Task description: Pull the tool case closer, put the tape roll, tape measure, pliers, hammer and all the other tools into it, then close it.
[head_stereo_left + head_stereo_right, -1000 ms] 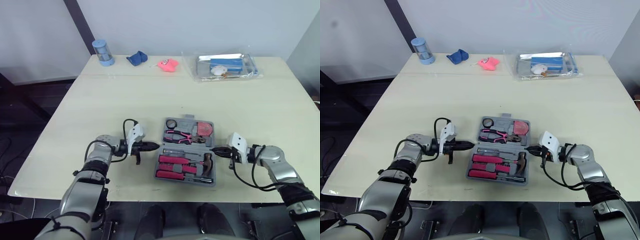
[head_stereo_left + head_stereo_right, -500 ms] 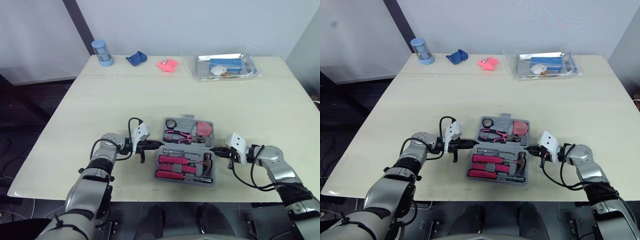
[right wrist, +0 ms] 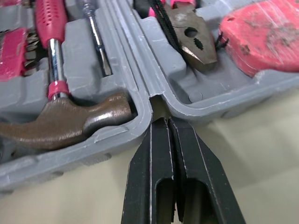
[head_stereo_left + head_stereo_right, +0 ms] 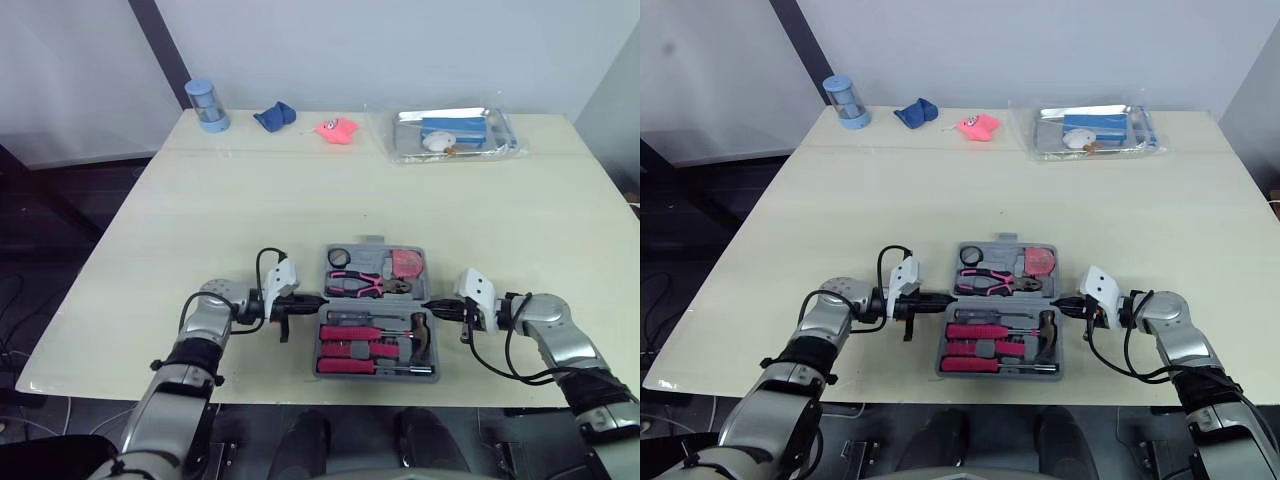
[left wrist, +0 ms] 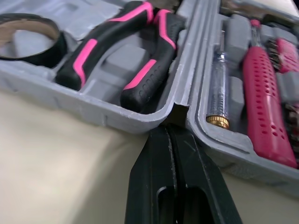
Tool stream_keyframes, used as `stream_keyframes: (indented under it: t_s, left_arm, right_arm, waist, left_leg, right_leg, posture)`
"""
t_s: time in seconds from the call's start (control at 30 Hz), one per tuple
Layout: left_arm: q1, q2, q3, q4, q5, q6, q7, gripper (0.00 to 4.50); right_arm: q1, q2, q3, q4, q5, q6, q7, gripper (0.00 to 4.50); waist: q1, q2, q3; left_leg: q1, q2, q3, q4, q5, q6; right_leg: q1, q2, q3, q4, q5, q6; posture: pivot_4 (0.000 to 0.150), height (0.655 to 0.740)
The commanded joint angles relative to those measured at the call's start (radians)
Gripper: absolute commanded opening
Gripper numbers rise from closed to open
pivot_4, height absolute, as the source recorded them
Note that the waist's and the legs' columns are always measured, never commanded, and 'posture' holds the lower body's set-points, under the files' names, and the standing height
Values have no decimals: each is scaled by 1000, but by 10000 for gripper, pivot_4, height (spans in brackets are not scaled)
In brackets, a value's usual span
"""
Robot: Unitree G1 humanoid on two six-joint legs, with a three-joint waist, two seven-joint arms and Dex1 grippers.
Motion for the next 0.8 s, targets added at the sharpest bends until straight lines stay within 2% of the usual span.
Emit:
stream_keyframes:
  t_s: [0.03,0.3,0.8]
  left_arm:
    - [67,-6,-55,-174,-26,67,-30,0]
    - [132,23,-62,-284,-34,128,0,0]
    - [77,12,-48,-208,-25,104,50,0]
  right_arm:
    - [20,-2,10,-80,36,15,41,667]
    - [63,-24,8,-144,52,57,63,667]
    - [76,-18,12,-176,61,93,70,667]
  waist:
    - [0,0,0]
    - [1,0,0]
    - [1,0,0]
  left_leg:
    - [0,0,0,0,0,0]
    - [0,0,0,0,0,0]
    - [0,0,0,0,0,0]
  right_leg:
    - [0,0,0,0,0,0]
    - [0,0,0,0,0,0]
    - [0,0,0,0,0,0]
  posture:
    - [1500,7400]
    - [1500,7400]
    - [1500,7400]
